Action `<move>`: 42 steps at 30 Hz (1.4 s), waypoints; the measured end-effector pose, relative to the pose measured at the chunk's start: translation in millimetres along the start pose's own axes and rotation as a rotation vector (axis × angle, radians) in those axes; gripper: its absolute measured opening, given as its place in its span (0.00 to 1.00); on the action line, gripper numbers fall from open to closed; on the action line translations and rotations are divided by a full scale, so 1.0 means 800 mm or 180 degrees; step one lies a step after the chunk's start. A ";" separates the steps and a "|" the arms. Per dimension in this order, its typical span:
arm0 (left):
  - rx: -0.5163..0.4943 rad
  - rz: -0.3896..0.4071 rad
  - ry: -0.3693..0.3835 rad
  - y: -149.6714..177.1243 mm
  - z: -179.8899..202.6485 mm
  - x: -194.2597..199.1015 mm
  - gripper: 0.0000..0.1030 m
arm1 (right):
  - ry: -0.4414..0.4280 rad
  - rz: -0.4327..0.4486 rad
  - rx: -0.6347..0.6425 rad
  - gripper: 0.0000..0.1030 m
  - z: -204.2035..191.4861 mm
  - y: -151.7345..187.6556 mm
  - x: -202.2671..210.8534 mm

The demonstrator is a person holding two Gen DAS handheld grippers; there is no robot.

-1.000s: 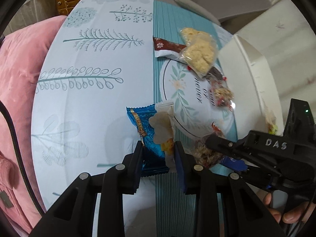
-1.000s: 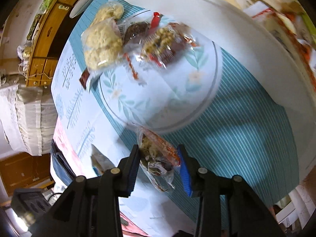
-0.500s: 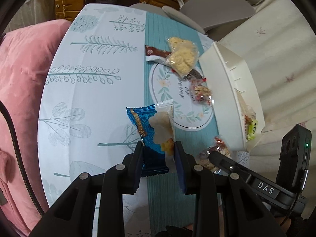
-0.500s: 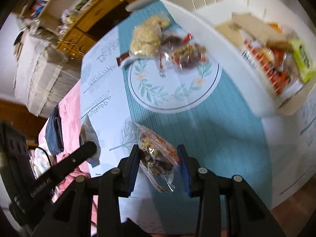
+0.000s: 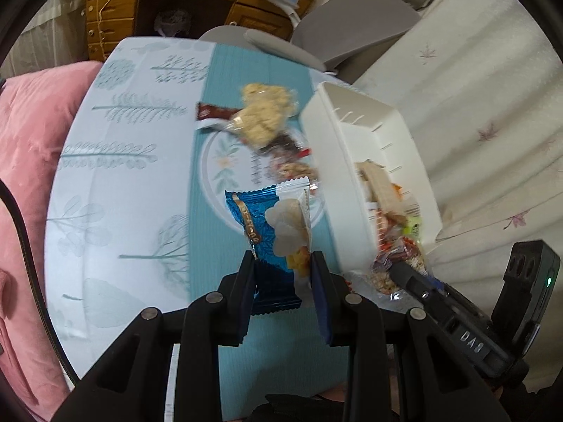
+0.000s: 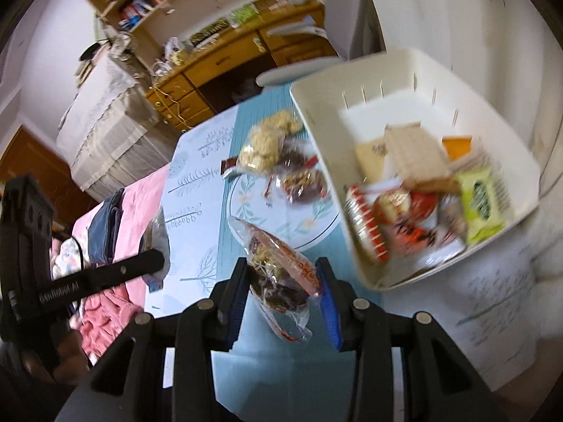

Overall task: Organize snacks
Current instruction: 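Lift the blue bar with left gripper while right carries the nut bag toward the tray, then open both grippers over the white tray to drop the bar and nut bag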

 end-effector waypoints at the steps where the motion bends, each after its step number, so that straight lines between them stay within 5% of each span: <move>1: -0.0012 0.0011 0.0001 -0.002 0.010 -0.001 0.28 | -0.0025 0.0043 0.0084 0.37 0.006 -0.003 0.008; 15: -0.0387 0.0159 -0.0032 -0.047 0.169 -0.040 0.28 | -0.0029 0.0292 0.0518 0.37 0.087 -0.046 0.064; 29: -0.0403 0.0320 -0.0118 -0.102 0.241 -0.089 0.28 | 0.0239 0.0464 0.0615 0.37 0.180 -0.079 0.090; 30: -0.0398 0.0319 -0.0141 -0.104 0.244 -0.091 0.30 | 0.0252 0.0472 0.0630 0.37 0.182 -0.081 0.091; 33: -0.0373 0.0271 -0.0269 -0.105 0.246 -0.100 0.60 | 0.0304 0.0446 0.0668 0.39 0.188 -0.085 0.087; 42: -0.0294 0.0220 -0.0406 -0.101 0.234 -0.101 0.71 | 0.0229 0.0411 0.0578 0.62 0.197 -0.090 0.082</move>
Point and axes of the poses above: each gripper's, at about its wrist camera, not at the fingertips, and x roughly against the way its jaws point, z to its right, y to its underside, the point moved 4 cm from there along -x, roughly the way its jaws point
